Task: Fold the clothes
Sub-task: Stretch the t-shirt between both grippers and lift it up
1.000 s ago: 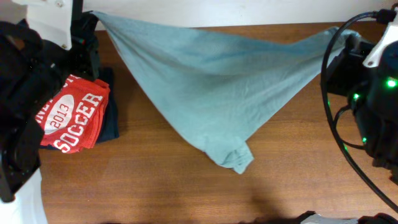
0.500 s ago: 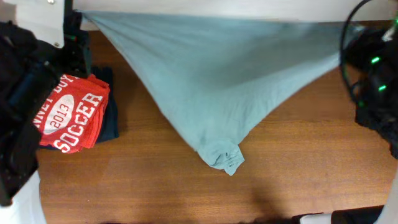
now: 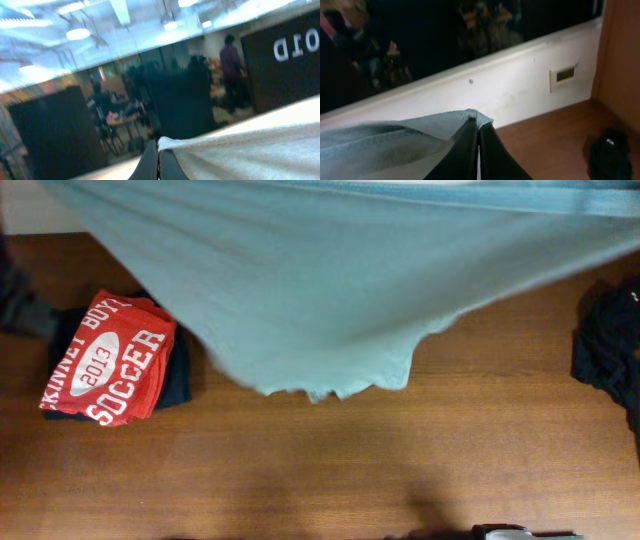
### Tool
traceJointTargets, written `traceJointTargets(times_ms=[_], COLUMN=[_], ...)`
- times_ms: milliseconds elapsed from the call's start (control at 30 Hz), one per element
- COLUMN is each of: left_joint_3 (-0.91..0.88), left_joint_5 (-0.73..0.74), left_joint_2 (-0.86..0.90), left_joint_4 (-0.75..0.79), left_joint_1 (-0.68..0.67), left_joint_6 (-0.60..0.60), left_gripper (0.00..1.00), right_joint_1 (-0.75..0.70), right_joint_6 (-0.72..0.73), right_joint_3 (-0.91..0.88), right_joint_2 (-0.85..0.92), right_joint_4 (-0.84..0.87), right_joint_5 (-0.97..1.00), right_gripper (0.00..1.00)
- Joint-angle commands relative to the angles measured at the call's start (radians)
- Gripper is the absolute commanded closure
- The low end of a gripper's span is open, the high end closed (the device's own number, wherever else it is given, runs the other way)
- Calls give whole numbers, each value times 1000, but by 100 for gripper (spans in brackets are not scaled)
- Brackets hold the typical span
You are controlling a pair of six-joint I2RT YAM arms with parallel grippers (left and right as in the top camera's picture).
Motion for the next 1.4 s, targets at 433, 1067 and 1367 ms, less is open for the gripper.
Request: traceJointTargets(times_ms=[433, 1067, 1367], left_joint_3=[-29, -84, -84], left_joint_5=[-60, -45, -45], left_joint_2=[32, -28, -204], left_joint_4=[3, -12, -23], left_joint_1=[4, 4, 4], left_joint_6=[12, -10, -10], left_gripper=[100, 100, 100], right_joint_1=[-13, -13, -13], right_joint_6=[-11, -56, -56], right_joint_3=[4, 4, 4], right_joint_2=[33, -33, -166], right_joint_4=[-20, -17, -21], right_joint_5=[45, 37, 37], right_gripper=[96, 96, 96])
